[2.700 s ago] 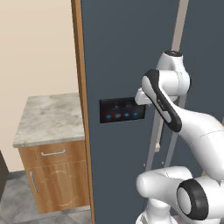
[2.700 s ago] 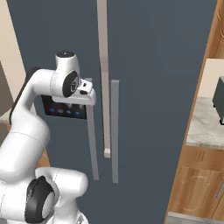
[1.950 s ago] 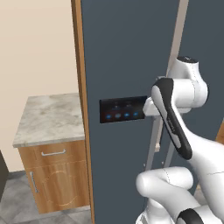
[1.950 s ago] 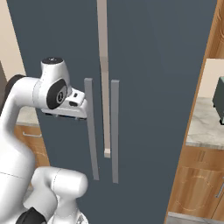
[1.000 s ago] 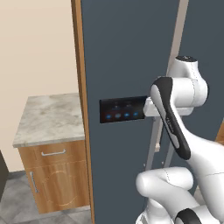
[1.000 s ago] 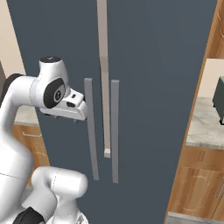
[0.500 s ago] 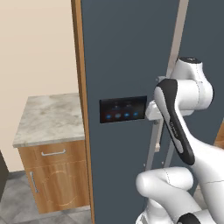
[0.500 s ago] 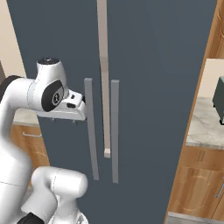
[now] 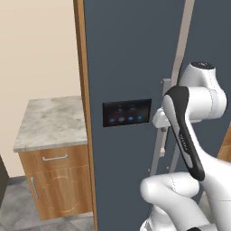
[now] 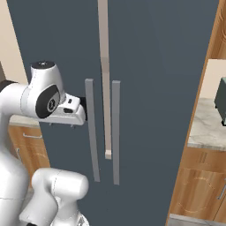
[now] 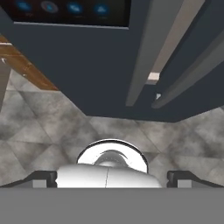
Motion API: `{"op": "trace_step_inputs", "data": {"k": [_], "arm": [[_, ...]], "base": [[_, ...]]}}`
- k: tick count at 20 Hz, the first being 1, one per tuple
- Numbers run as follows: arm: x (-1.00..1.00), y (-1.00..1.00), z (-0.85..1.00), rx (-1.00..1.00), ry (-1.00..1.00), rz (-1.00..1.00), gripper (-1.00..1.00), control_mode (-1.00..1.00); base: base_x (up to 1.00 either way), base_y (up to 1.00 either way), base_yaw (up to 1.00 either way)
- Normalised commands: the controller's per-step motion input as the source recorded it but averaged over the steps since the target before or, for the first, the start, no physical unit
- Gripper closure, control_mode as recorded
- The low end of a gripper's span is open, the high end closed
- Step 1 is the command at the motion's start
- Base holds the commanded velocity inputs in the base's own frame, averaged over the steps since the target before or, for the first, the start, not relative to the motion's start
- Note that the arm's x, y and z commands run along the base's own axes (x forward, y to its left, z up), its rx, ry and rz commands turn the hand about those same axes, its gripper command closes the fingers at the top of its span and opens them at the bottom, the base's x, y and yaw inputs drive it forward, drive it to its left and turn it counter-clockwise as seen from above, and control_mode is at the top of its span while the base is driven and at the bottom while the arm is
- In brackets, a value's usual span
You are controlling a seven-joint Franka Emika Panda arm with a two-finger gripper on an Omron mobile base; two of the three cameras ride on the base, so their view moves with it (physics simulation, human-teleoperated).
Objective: Open the freezer door, pick up the ice cube tray from the freezer, and place it on the dining counter.
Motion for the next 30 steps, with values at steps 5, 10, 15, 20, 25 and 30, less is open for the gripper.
{"op": "trace_step_inputs", "data": {"k": [5,10,15,20,25,30], "arm": [[-0.1,-0.03,0.13,0.0,-0.06,0.0,-1.0,-1.0],[-0.16,0.0,0.05,0.0,-0.1,0.0,-1.0,-1.0],[-0.18,0.0,0.07,0.0,-0.02,0.0,-1.0,-1.0],[-0.12,0.0,0.18,0.0,0.0,-0.01,-1.0,-1.0],[-0.04,0.0,0.11,0.0,0.0,-0.02,-1.0,-1.0],[-0.01,-0.06,0.04,0.0,0.0,-0.01,-1.0,-1.0]], "base": [[0.0,0.0,0.0],[0.0,0.0,0.0],[0.0,0.0,0.0],[0.0,0.0,0.0],[0.0,0.0,0.0],[0.0,0.0,0.0]]}}
